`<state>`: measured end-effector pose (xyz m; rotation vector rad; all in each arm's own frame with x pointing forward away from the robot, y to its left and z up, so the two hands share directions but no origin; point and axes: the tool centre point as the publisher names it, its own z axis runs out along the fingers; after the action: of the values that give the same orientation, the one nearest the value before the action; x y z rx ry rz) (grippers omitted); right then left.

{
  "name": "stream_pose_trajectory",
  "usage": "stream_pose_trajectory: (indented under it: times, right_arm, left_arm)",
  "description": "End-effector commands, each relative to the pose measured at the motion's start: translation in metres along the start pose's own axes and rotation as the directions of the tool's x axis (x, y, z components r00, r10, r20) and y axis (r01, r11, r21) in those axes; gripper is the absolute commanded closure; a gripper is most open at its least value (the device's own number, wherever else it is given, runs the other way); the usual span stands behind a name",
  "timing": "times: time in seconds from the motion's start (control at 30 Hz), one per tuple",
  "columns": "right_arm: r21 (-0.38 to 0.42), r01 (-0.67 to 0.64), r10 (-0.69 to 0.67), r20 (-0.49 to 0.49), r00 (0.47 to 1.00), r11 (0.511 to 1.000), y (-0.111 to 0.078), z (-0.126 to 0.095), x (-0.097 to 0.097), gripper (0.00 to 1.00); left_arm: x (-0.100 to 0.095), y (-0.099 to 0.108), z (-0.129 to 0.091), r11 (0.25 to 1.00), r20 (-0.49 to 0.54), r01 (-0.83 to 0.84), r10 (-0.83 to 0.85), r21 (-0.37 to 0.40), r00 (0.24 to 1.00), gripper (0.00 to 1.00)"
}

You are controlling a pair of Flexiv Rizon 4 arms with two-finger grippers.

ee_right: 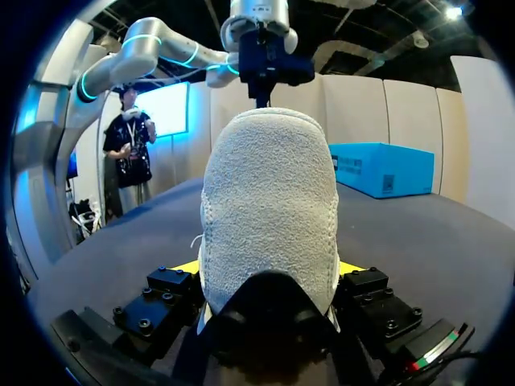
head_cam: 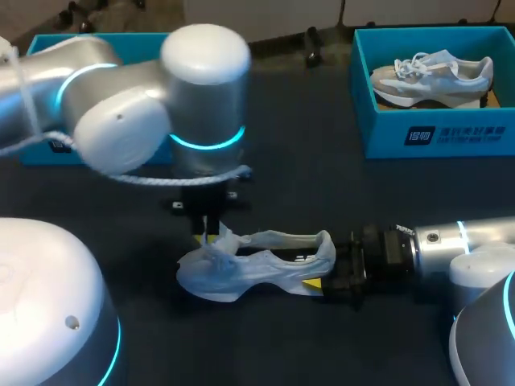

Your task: Take the shoe out of the shoebox, open the shoe tongue, remove and reinsert the insole, then place the shoe into the shoebox

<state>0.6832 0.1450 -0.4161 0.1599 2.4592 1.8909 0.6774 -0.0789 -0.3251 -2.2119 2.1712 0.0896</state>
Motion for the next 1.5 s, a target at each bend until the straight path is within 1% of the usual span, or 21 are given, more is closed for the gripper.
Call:
stream_pose_trajectory:
  times: [0.03,0.1,0.13,0.27,0.37,0.43,0.47,0.57,0.7,0.83,0.93,1.03,1.1,1.2,1.27,1.37,1.43,1.47,1.5]
  right_arm:
    - [0.002,0.000,0.000,0.002,1.000,1.000,0.000,0.001,0.000,1.00]
    - [0.002,0.000,0.000,0.002,1.000,1.000,0.000,0.001,0.000,1.00]
    - [0.002,0.000,0.000,0.002,1.000,1.000,0.000,0.001,0.000,1.00]
    - [0.002,0.000,0.000,0.002,1.000,1.000,0.000,0.001,0.000,1.00]
    - [0.002,0.000,0.000,0.002,1.000,1.000,0.000,0.001,0.000,1.00]
    - [0.002,0.000,0.000,0.002,1.000,1.000,0.000,0.001,0.000,1.00]
    - [0.002,0.000,0.000,0.002,1.000,1.000,0.000,0.001,0.000,1.00]
    - [0.002,0.000,0.000,0.002,1.000,1.000,0.000,0.001,0.000,1.00]
    - [0.002,0.000,0.000,0.002,1.000,1.000,0.000,0.001,0.000,1.00]
    - [0.002,0.000,0.000,0.002,1.000,1.000,0.000,0.001,0.000,1.00]
    - [0.002,0.000,0.000,0.002,1.000,1.000,0.000,0.001,0.000,1.00]
    - [0.002,0.000,0.000,0.002,1.000,1.000,0.000,0.001,0.000,1.00]
    - [0.002,0.000,0.000,0.002,1.000,1.000,0.000,0.001,0.000,1.00]
    - [0.002,0.000,0.000,0.002,1.000,1.000,0.000,0.001,0.000,1.00]
    - [0.002,0.000,0.000,0.002,1.000,1.000,0.000,0.001,0.000,1.00]
    - [0.002,0.000,0.000,0.002,1.000,1.000,0.000,0.001,0.000,1.00]
    - [0.002,0.000,0.000,0.002,1.000,1.000,0.000,0.001,0.000,1.00]
    - [0.002,0.000,0.000,0.002,1.000,1.000,0.000,0.001,0.000,1.00]
    - [0.002,0.000,0.000,0.002,1.000,1.000,0.000,0.001,0.000,1.00]
  left_arm:
    - [-0.012,-0.003,0.010,1.000,-0.463,-0.005,-0.003,-0.016,0.886,1.00]
    - [-0.015,-0.003,0.014,1.000,-0.471,-0.010,-0.001,-0.020,0.882,0.98]
    - [-0.016,-0.002,0.016,1.000,-0.473,-0.013,0.002,-0.020,0.881,0.93]
    - [-0.023,0.001,0.021,0.999,-0.484,-0.020,0.001,-0.035,0.875,0.81]
    - [-0.029,0.002,0.025,0.999,-0.483,-0.015,-0.007,-0.043,0.875,0.73]
    - [-0.032,0.002,0.027,0.999,-0.482,-0.013,-0.012,-0.049,0.876,0.71]
    - [-0.035,0.003,0.029,0.999,-0.478,-0.011,-0.015,-0.053,0.878,0.64]
    - [-0.042,0.004,0.032,0.998,-0.467,-0.012,-0.016,-0.057,0.884,0.53]
    - [-0.048,0.007,0.034,0.998,-0.448,-0.019,-0.007,-0.052,0.894,0.48]
    - [-0.052,0.009,0.040,0.998,-0.421,-0.024,-0.003,-0.060,0.907,0.50]
    - [-0.055,0.009,0.038,0.997,-0.404,-0.041,0.013,-0.061,0.915,0.50]
    - [-0.061,0.004,0.027,0.995,-0.405,-0.083,0.052,-0.061,0.913,0.51]
    - [-0.064,0.001,0.017,0.993,-0.405,-0.106,0.079,-0.045,0.911,0.51]
    - [-0.066,-0.007,-0.009,0.987,-0.397,-0.160,0.148,0.003,0.906,0.51]
    - [-0.066,-0.011,-0.027,0.976,-0.393,-0.219,0.207,0.014,0.896,0.51]
    - [-0.062,-0.015,-0.053,0.954,-0.380,-0.297,0.292,0.048,0.877,0.52]
    - [-0.057,-0.018,-0.067,0.943,-0.377,-0.325,0.326,0.068,0.867,0.52]
    - [-0.053,-0.018,-0.077,0.930,-0.352,-0.355,0.364,0.092,0.862,0.52]
    - [-0.049,-0.017,-0.082,0.922,-0.305,-0.365,0.388,0.130,0.870,0.51]
